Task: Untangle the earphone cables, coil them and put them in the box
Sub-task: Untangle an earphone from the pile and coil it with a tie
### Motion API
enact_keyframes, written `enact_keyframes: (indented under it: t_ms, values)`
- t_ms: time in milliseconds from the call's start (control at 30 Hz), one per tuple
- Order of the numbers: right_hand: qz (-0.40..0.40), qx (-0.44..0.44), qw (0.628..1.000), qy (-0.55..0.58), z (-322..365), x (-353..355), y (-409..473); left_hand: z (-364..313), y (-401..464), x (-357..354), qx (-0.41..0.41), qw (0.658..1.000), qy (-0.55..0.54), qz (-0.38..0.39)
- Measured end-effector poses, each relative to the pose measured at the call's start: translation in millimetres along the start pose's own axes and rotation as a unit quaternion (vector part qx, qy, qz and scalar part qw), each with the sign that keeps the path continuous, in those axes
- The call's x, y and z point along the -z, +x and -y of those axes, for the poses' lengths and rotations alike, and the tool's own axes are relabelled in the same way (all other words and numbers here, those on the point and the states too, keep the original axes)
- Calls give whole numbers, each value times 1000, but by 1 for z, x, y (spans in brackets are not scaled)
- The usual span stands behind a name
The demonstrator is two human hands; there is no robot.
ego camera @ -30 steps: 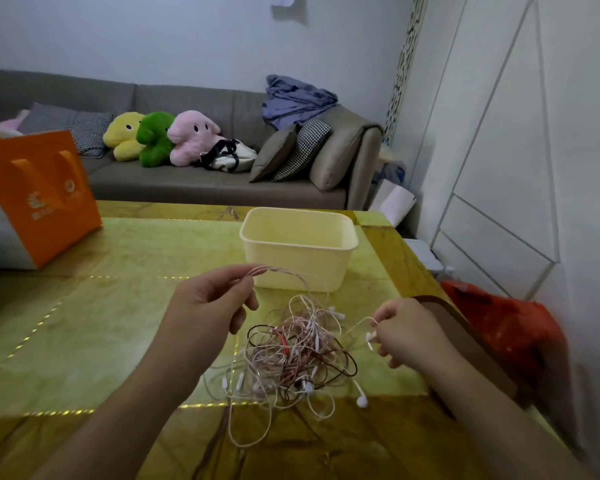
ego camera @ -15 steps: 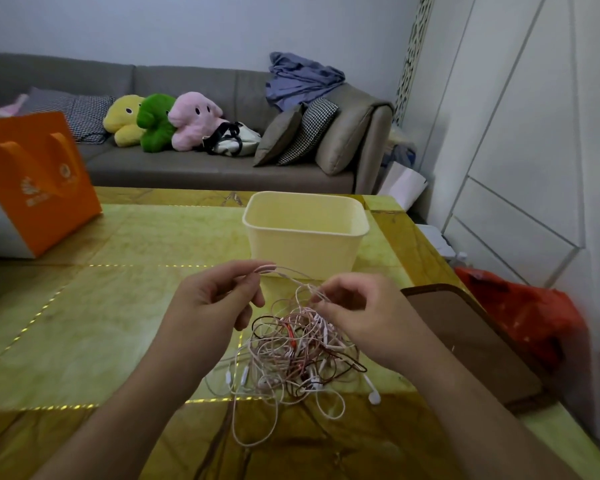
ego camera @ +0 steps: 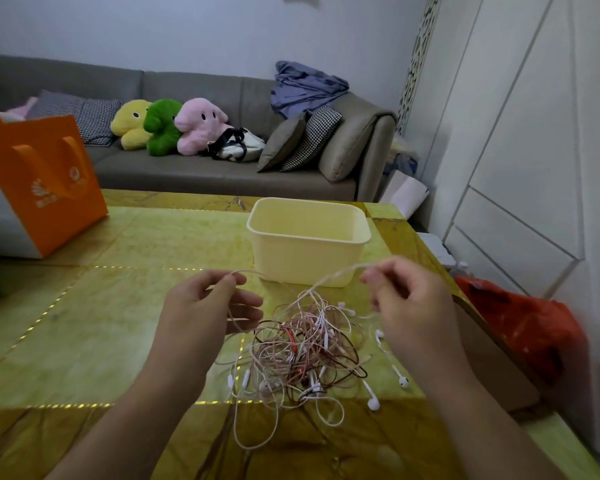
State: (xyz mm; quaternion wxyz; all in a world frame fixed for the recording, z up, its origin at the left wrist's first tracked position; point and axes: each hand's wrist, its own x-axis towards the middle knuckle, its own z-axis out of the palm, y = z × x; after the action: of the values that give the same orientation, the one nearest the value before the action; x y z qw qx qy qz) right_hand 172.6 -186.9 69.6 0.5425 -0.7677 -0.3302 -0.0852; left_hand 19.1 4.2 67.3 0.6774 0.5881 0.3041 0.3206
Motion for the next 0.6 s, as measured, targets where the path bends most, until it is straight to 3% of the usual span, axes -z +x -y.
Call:
enact_keyframes:
  t_ms: [33, 100, 167, 367, 500, 600]
  values:
    - [-8, -57, 994, 93, 0, 4, 4, 0, 3, 0, -2, 1000, -4, -13]
    - [-34, -142, 947, 286, 1, 13, 14, 2, 10, 2, -6, 999, 4, -39]
    - [-31, -161, 903, 398, 6, 25, 23, 6, 16, 3, -6, 998, 40, -45]
    - [23, -42, 880, 473, 39, 45, 33, 25, 23, 5, 30, 991, 123, -52]
    - [-3, 3, 862, 506, 58, 53, 33, 24, 18, 8, 77, 986, 135, -54]
    - [-13, 7, 872, 489, 63, 56, 34, 30, 15, 10, 66, 967, 244, -29]
